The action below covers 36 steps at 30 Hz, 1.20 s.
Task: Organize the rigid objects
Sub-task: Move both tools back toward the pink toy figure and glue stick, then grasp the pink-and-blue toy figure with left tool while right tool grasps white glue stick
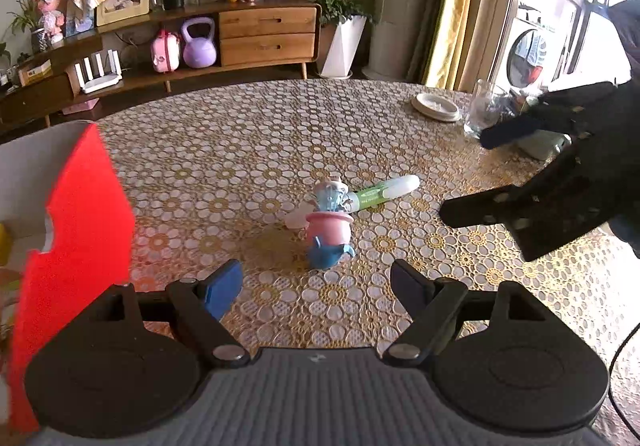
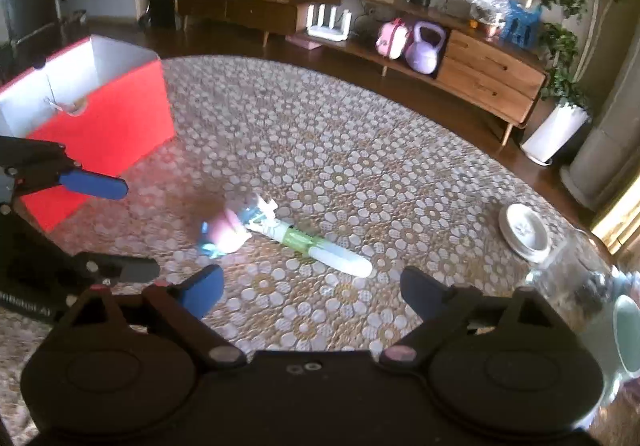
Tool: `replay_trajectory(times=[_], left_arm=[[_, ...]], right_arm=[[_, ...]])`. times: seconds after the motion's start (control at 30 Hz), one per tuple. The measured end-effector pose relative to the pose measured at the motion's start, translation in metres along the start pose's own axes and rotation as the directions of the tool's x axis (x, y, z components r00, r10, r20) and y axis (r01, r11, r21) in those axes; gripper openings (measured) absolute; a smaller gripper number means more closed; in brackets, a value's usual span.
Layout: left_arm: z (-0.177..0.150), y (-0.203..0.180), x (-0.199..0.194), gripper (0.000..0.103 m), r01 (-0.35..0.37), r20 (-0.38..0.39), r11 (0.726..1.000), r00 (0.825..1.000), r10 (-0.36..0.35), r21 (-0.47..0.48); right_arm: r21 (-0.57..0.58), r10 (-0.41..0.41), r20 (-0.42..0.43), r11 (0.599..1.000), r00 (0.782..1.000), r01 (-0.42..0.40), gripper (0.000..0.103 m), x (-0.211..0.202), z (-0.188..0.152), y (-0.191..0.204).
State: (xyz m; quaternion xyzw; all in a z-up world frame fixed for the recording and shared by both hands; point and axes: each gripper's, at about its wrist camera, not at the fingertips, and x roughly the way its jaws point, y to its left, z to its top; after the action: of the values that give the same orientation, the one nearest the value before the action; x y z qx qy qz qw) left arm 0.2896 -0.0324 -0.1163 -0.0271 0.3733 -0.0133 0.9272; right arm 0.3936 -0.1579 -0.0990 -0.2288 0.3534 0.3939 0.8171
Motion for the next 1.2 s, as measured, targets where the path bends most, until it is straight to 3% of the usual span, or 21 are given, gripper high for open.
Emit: replay_trajectory(times=[0.27, 0.8, 0.9, 1.0, 1.13, 1.2], left_arm=[[0.002, -0.003, 0.042, 0.081, 0.047, -0.038, 0.999, 0.998, -0.047, 0.011], [0.004, 0.001, 0.071, 0.077, 0.029, 0.002, 0.999, 1.0, -0.029, 0.027], [0.004, -0.001, 0.072, 0.06, 0.006, 0.022, 0.999, 1.0, -0.007, 0.045], [0.003, -0.001, 0.072, 0.054, -0.007, 0.033, 0.998, 0.999, 0.005, 0.057], [0.005, -0.001, 0.071, 0.036, -0.014, 0.032, 0.998, 0.999, 0.012, 0.065], [0.006, 0.0, 0.07, 0.033, -0.011, 0.03, 0.997, 0.999, 0.009, 0.072]], right_arm=[[-0.106, 0.046, -0.04, 0.993, 0.998, -0.05, 0.083, 0.043, 0.009, -0.003], [-0.1, 0.112, -0.057, 0.988, 0.992, -0.118, 0.057, 0.082, 0.014, -0.01], [-0.074, 0.126, -0.055, 0.989, 0.99, -0.13, 0.053, 0.082, 0.014, -0.011], [-0.061, 0.132, -0.049, 0.989, 0.99, -0.135, 0.043, 0.08, 0.012, -0.008], [-0.035, 0.121, -0.038, 0.992, 0.992, -0.123, 0.036, 0.077, 0.009, -0.002], [-0.015, 0.109, -0.034, 0.994, 0.993, -0.11, 0.031, 0.075, 0.007, 0.002]])
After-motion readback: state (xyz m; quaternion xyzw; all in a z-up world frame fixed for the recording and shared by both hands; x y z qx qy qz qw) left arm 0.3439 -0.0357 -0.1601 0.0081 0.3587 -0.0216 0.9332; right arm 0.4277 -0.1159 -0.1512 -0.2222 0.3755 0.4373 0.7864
